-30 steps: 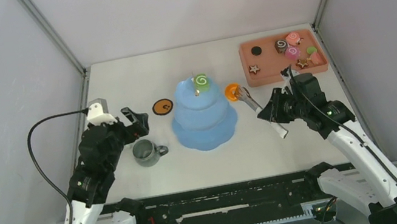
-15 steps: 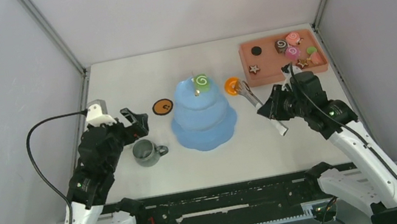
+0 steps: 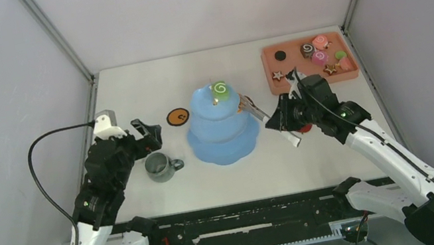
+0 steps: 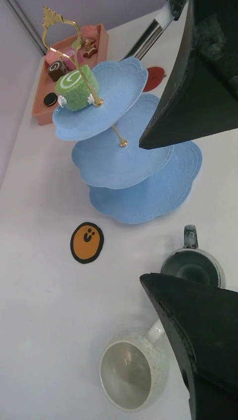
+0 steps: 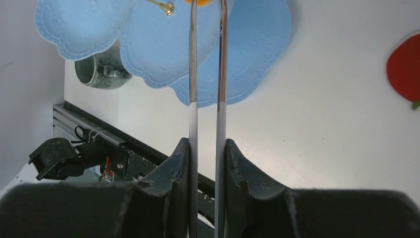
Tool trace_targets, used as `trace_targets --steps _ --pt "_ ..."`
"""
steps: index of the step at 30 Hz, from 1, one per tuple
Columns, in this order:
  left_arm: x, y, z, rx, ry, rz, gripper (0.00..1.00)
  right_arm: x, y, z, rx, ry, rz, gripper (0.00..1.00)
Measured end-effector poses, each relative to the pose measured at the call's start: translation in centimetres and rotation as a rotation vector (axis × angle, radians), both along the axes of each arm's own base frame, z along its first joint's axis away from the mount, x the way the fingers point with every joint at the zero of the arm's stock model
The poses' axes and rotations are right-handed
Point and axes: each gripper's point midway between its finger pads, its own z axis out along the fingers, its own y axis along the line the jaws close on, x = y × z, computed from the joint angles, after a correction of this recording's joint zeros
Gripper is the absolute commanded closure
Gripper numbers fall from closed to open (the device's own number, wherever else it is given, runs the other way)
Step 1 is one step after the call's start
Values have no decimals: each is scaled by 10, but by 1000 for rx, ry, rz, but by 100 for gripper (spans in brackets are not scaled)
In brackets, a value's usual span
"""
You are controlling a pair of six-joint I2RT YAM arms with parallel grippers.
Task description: Serve the afternoon tea
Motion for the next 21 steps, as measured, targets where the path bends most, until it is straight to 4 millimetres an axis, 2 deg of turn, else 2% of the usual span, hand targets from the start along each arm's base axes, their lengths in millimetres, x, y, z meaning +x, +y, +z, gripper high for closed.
trace_targets --steps 7,8,11,13,16,21 --pt "-3 3 2 -1 -8 8 0 7 21 -4 21 11 55 100" --pt "-3 4 2 0 -9 12 0 7 24 -6 24 17 64 96" --pt "-4 5 2 2 -9 18 0 9 32 -8 35 24 82 71" --pt "-4 5 2 3 -8 19 0 9 35 -8 45 27 93 60" --pt "-4 6 0 6 -1 19 0 8 37 -7 51 29 98 53" --pt "-5 6 -3 10 9 20 0 10 36 -7 47 22 92 49"
